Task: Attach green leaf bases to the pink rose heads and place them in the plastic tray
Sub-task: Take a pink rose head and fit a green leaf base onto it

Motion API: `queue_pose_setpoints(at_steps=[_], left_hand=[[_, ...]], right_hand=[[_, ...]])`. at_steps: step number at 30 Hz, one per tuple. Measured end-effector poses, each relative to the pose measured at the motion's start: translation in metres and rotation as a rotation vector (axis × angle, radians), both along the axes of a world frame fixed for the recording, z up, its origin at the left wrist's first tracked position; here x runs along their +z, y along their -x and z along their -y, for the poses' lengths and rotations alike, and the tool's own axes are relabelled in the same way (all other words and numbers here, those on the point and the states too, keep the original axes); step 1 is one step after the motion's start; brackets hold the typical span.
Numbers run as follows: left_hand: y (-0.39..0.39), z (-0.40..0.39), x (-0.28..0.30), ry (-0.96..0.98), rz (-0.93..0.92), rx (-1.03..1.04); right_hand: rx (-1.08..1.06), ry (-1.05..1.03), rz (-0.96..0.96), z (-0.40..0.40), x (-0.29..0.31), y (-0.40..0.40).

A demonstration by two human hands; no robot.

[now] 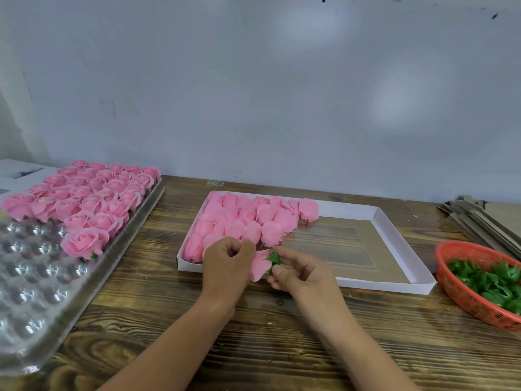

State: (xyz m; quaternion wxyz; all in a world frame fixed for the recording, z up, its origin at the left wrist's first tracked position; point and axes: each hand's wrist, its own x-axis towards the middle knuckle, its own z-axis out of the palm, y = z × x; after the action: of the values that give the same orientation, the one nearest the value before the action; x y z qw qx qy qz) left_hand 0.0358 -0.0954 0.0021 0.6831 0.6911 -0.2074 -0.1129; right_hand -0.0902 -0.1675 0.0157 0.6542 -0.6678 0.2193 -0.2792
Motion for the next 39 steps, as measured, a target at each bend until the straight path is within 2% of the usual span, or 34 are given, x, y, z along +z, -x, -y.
queue_pose_setpoints(at_steps=[3,11,17,21,24,29,39], left_hand=[[0.002,-0.001,0.002,-0.006,-0.013,-0.018],[-0.001,-0.005,0.004,-0.058,-0.212,-0.124],[0.003,-0.007,0.007,-0.028,-0.16,-0.101],[0.004,-0.007,0.008,-0.035,-0.183,-0.112],[0.005,-0.006,0.009,-0.031,-0.194,-0.113],[0.006,-0.008,0.011,-0.019,-0.238,-0.126],[0.005,-0.008,0.013,-0.011,-0.391,-0.166]], right_hand=[[0.01,-0.026,0.008,0.003,-0.001,0.001],[0.027,0.267,-0.066,0.007,-0.002,0.006],[0.043,0.172,-0.009,0.009,-0.002,0.004],[0.019,0.304,-0.04,0.012,0.0,0.007],[0.006,0.305,0.01,0.015,0.002,0.008],[0.086,0.306,-0.011,0.013,0.0,0.008],[0.082,0.228,-0.011,0.012,-0.001,0.008]])
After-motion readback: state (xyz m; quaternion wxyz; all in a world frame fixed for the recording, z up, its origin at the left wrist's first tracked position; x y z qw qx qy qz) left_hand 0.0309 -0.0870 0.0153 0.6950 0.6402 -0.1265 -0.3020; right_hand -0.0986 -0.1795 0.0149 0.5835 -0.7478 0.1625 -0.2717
